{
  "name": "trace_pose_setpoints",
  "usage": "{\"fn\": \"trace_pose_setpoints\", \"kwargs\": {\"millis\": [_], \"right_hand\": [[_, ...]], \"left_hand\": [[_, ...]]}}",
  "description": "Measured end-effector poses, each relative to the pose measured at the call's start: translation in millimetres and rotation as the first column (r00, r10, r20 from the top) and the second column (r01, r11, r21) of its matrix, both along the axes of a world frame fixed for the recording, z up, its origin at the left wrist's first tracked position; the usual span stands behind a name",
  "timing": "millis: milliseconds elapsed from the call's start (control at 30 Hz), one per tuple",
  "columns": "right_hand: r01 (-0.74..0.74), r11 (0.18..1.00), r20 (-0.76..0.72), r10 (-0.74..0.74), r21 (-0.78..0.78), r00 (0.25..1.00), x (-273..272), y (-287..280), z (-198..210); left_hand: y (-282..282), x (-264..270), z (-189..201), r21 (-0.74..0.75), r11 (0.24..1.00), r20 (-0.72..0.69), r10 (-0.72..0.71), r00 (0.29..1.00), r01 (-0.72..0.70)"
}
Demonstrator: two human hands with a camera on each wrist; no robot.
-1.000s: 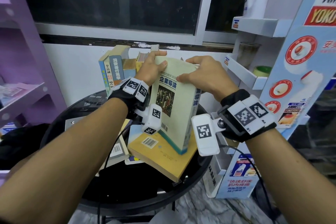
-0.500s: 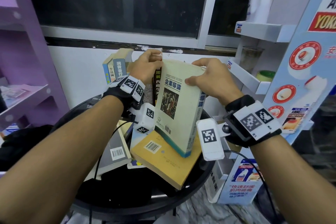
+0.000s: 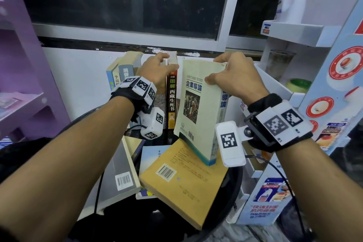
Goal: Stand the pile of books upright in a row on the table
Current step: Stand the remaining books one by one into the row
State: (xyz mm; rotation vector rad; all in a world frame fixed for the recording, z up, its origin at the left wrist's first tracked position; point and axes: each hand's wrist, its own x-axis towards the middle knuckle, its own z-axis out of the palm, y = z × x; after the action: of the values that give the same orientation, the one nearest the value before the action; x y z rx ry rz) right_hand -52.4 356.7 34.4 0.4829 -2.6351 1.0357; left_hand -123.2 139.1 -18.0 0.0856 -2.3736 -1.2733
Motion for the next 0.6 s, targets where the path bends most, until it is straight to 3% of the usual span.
{"fn": "trace_pose_setpoints", "kwargs": {"millis": [367, 600], "right_hand": [[0.083, 0.996, -0.115, -0.085, -0.021, 0.990, -48, -23, 2], [0.083, 0.995, -0.128, -0.090, -0.063, 0.988, -72, -44, -18]], "left_hand": [[-9, -35, 0, -0.115, 0.992, -0.018, -0.046, 0.999, 0.043], [-18, -36, -9, 0.061, 0.985, -0.018, -0.161, 0.987, 0.162]]}}
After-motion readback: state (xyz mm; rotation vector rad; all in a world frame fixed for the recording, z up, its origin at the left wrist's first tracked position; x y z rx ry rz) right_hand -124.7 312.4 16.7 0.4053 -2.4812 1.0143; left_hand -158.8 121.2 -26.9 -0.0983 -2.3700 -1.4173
